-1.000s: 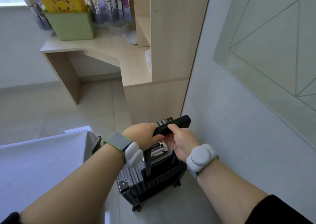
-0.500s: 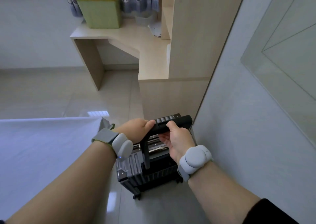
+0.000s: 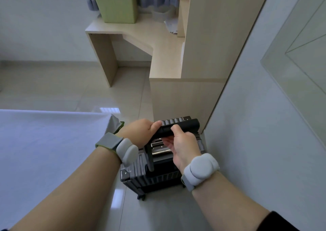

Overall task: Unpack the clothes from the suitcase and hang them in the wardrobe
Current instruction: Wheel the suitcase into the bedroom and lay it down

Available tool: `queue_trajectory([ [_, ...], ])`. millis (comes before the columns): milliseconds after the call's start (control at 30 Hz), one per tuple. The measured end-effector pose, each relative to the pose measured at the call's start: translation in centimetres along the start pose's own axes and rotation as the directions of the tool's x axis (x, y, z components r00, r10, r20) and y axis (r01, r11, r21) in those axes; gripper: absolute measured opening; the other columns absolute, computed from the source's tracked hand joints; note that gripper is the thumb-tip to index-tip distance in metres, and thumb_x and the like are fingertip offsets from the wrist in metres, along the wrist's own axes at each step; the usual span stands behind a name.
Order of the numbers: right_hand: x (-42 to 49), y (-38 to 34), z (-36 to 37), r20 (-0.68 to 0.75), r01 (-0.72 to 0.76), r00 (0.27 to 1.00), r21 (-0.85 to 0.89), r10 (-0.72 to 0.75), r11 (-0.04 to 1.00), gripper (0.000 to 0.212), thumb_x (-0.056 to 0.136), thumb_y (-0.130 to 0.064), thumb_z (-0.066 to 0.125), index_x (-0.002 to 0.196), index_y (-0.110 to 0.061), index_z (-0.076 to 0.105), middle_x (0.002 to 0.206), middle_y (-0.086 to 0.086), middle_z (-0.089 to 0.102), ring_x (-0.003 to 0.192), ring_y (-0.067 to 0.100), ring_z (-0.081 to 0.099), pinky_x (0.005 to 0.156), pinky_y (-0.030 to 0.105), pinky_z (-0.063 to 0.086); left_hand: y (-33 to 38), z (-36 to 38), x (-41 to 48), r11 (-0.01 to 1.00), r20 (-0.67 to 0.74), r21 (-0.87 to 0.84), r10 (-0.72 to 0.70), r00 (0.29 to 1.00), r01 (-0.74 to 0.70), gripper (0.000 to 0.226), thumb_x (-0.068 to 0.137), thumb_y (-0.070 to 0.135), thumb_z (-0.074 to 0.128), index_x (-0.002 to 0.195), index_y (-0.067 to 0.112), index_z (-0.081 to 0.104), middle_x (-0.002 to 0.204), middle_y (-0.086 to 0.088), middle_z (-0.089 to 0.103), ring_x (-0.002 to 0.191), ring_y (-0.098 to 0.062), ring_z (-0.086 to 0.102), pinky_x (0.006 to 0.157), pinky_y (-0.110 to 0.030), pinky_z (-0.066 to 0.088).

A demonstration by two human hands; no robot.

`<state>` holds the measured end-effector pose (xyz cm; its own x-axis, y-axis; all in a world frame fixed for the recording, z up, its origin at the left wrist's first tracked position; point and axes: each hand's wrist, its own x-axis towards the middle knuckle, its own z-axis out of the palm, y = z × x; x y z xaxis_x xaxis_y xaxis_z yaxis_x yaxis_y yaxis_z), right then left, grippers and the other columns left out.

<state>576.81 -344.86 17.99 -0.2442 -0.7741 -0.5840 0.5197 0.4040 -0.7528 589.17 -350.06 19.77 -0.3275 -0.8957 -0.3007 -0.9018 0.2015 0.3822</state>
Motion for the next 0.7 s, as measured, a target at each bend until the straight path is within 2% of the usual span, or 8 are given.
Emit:
queue_trajectory([
  [133, 0.6, -0.7, 0.5, 0.002, -0.017, 1.0, 0.022, 0.017, 1.0, 0.011, 0.092, -0.013, 0.053, 0.094, -0.003, 0.056, 0.09, 0.018, 0.064, 0.068, 0.022, 0.062, 0.065, 0.028, 0.054, -0.1, -0.6, 1.1, 1.0, 0.009, 0.004, 0.012, 1.0, -0.012, 0.064, 0.099, 0.049, 0.023, 0.085, 0.005, 0.068, 0.088, -0.016, 0.069, 0.083, -0.029, 0.064, 0.085, -0.038, 0.049],
  [233, 0.7, -0.5, 0.5, 0.011, -0.028, 1.0, 0.017, 0.028, 0.999, 0.01, 0.092, -0.013, 0.053, 0.093, -0.004, 0.055, 0.089, 0.016, 0.064, 0.069, 0.022, 0.063, 0.068, 0.029, 0.055, -0.5, -0.5, 1.0, 1.0, 0.004, 0.006, 0.028, 1.0, -0.028, 0.065, 0.099, 0.049, 0.023, 0.086, 0.003, 0.067, 0.086, -0.016, 0.069, 0.082, -0.03, 0.064, 0.084, -0.038, 0.05],
  [433, 1.0, -0.4, 0.7, 0.011, 0.007, 1.0, -0.004, -0.007, 1.0, 0.022, 0.092, -0.013, 0.052, 0.107, 0.003, 0.055, 0.095, 0.02, 0.064, 0.07, 0.022, 0.064, 0.066, 0.028, 0.054, -0.5, -0.2, 1.4, 1.0, -0.01, -0.002, 0.013, 1.0, -0.013, 0.065, 0.099, 0.049, 0.021, 0.082, 0.004, 0.066, 0.085, -0.014, 0.068, 0.081, -0.029, 0.063, 0.083, -0.038, 0.05],
  [567, 0.6, -0.5, 0.6, 0.006, -0.005, 1.0, 0.018, 0.005, 1.0, 0.018, 0.092, -0.012, 0.052, 0.104, 0.002, 0.055, 0.093, 0.019, 0.062, 0.07, 0.022, 0.062, 0.063, 0.028, 0.053, -0.2, -0.4, 0.9, 0.999, 0.008, -0.011, 0.035, 0.999, -0.035, 0.056, 0.101, 0.045, 0.023, 0.067, 0.011, 0.052, 0.075, -0.012, 0.057, 0.072, -0.027, 0.054, 0.072, -0.032, 0.043],
  [700, 0.5, -0.2, 0.5, 0.013, -0.007, 1.0, 0.014, 0.006, 1.0, 0.016, 0.092, -0.012, 0.053, 0.101, 0.001, 0.056, 0.086, 0.015, 0.063, 0.069, 0.021, 0.063, 0.066, 0.03, 0.053, -0.2, -0.4, 0.4, 0.999, -0.007, -0.031, 0.041, 0.999, -0.041, 0.054, 0.101, 0.044, 0.022, 0.061, 0.015, 0.044, 0.067, -0.008, 0.051, 0.069, -0.026, 0.052, 0.072, -0.033, 0.044],
])
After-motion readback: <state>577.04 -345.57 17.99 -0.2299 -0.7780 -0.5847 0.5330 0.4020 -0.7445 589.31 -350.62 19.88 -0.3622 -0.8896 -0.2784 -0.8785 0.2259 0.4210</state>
